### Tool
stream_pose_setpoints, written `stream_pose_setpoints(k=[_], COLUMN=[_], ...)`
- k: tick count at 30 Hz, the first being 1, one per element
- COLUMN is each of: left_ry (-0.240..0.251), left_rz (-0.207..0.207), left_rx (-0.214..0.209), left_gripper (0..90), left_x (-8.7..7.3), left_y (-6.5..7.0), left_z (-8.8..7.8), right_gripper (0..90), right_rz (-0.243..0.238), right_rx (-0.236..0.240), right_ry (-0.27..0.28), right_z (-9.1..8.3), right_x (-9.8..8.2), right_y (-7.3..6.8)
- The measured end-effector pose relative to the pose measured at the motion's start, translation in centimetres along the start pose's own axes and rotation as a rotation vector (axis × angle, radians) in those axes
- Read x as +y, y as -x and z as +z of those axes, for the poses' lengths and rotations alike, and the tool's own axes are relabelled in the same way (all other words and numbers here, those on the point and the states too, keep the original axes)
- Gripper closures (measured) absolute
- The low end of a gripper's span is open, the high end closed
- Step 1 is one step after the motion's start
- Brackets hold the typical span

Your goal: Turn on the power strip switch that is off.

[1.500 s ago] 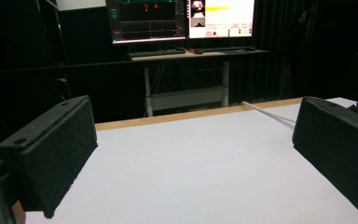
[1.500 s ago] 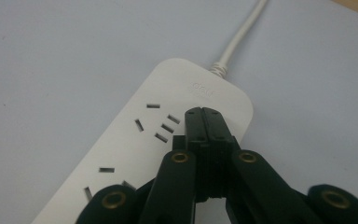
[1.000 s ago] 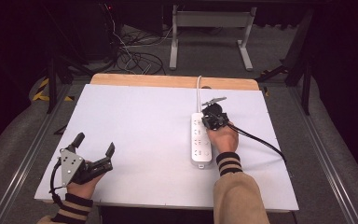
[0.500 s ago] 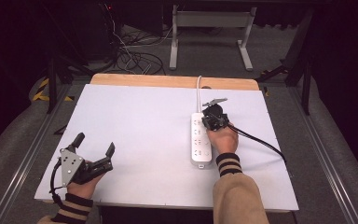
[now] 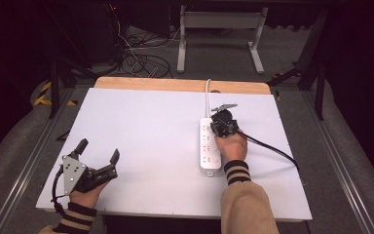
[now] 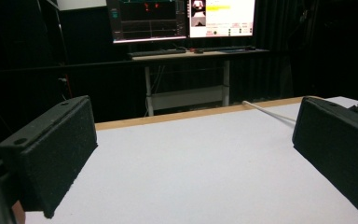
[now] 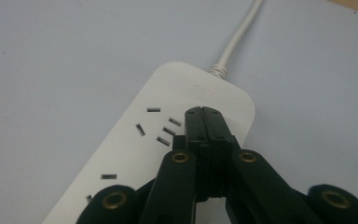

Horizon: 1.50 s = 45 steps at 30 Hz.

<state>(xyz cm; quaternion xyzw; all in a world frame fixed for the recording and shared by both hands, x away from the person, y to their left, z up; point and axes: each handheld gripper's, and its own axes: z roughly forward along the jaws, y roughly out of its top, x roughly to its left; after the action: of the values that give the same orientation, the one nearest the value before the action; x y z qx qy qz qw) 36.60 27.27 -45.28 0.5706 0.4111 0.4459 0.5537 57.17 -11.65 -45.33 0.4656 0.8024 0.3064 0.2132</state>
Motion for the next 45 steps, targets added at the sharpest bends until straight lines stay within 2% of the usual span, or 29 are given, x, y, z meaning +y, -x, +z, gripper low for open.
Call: stream_pose_setpoints(k=[2, 4, 5, 9, 45], left_ry=[0.001, 0.001, 0.001, 0.001, 0.003], left_rz=[0.003, 0.007, 0.003, 0.004, 0.010], left_rx=[0.000, 0.001, 0.000, 0.003, 0.009], left_gripper=[0.4, 0.4, 0.4, 0.5, 0.3], left_x=[0.02, 0.03, 0.02, 0.02, -0.02], left_y=[-0.01, -0.04, -0.05, -0.01, 0.07], left_z=[-0.07, -0.14, -0.15, -0.21, -0.03], right_gripper=[90.0, 90.0, 90.0, 90.0, 90.0], right_rz=[0.014, 0.008, 0.020, 0.015, 0.021], right_rx=[0.004, 0.001, 0.009, 0.004, -0.001], right_ry=[0.004, 0.018, 0.038, 0.050, 0.062], right_z=[0.01, -0.05, -0.06, -0.07, -0.11], right_x=[-0.13, -0.38, -0.66, -0.83, -1.03], right_y=[0.09, 0.03, 0.17, 0.08, 0.03])
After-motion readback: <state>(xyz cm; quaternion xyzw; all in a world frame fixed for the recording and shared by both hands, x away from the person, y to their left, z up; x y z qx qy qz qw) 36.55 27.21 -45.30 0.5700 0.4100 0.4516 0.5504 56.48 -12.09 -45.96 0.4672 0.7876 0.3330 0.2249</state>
